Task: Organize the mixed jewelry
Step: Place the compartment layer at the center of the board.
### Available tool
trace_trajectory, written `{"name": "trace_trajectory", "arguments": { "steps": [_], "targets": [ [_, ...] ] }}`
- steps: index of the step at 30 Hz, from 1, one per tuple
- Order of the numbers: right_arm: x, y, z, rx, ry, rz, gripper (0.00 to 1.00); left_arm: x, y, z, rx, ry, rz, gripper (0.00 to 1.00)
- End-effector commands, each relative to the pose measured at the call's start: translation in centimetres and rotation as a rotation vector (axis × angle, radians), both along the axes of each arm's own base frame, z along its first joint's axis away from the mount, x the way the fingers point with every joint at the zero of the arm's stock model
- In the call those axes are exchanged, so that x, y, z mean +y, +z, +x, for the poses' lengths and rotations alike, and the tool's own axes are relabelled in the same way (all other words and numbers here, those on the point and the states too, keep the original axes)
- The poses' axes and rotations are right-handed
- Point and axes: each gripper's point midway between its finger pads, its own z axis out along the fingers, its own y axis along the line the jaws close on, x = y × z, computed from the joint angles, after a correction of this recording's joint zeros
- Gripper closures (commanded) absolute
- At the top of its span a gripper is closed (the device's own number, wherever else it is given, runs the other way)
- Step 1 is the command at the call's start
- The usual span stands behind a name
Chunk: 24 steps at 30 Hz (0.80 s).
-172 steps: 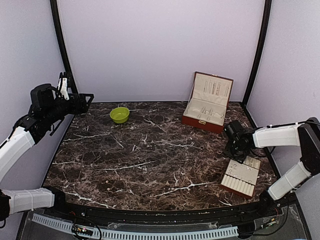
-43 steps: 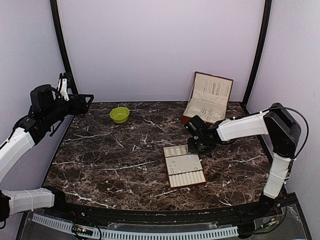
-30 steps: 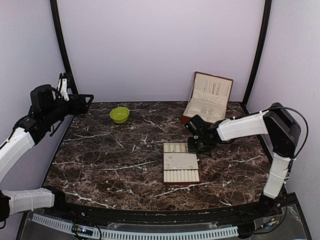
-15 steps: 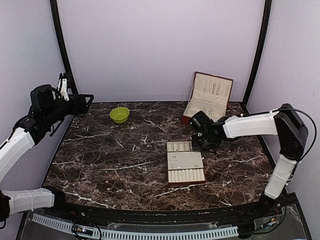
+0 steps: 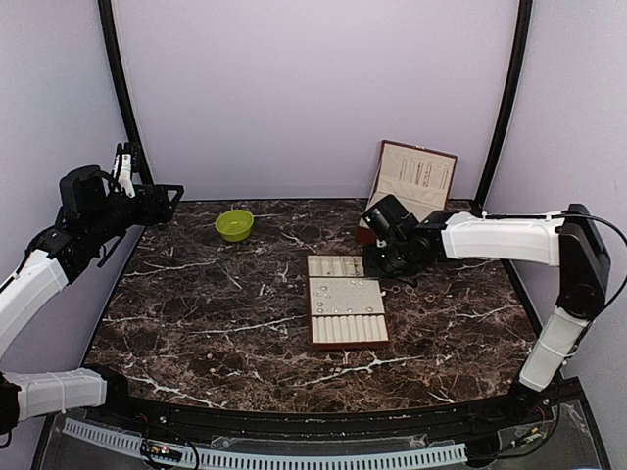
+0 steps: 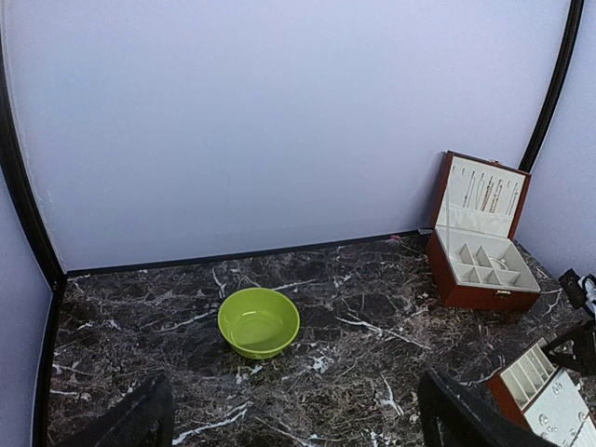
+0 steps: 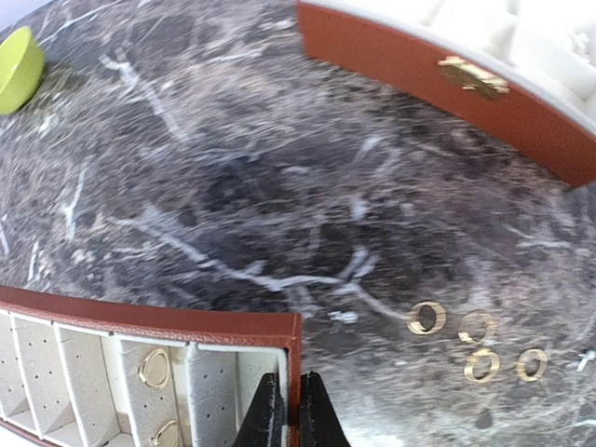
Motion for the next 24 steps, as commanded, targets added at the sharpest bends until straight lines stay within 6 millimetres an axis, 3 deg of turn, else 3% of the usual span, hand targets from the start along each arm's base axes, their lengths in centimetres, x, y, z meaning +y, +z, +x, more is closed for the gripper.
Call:
{"name": "trace_trajectory", "arguments": {
  "steps": [1, 7, 14, 24],
  "targets": [
    [4.9, 0.1, -0.6, 0.007, 0.07, 0.072, 1.0, 0.2, 0.5, 0.0, -0.028, 0.005, -0.003, 0.07],
    [8.5, -1.7, -1.4, 0.027, 0.128, 0.084, 1.0, 0.2, 0.6, -0.1, -0.03, 0.008, -0.001, 0.07],
    [9.6, -4.4, -2.1, 0.057, 0.145, 0.078, 1.0, 0.2, 0.5, -0.1, -0.027, 0.006, -0.001, 0.07],
    [6.8, -7.1, -2.0, 0.043, 0.097, -0.041, 1.0, 0.2, 0.4, 0.0, -0.025, 0.007, -0.002, 0.07]
  ]
}}
